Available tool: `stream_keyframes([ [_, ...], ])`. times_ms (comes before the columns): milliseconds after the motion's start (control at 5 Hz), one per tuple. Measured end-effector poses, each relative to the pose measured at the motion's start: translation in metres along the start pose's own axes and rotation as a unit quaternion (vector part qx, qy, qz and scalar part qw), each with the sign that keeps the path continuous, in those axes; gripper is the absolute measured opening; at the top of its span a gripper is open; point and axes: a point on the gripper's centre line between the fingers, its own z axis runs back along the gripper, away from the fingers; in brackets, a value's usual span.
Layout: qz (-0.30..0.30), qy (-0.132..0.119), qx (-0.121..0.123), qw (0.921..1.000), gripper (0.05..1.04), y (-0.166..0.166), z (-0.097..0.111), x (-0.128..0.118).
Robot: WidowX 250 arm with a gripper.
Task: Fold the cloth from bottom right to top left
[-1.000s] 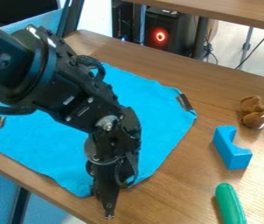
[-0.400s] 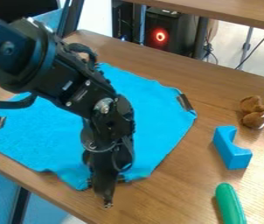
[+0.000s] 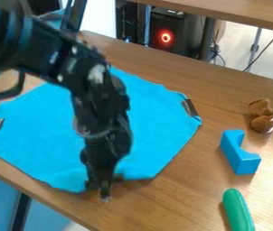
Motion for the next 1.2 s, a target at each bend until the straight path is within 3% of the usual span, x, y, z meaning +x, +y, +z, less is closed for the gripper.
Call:
stream_keyframes([
  [400,0.045,0.010,-0.011,0.9989,0.054,0.044,0.032,0.007],
  [800,0.073,0.053,-0.029,0.9955,0.054,0.126,0.014,0.007],
  [1200,0.068,0.058,-0.043,0.9951,0.053,0.192,0.002,0.010],
])
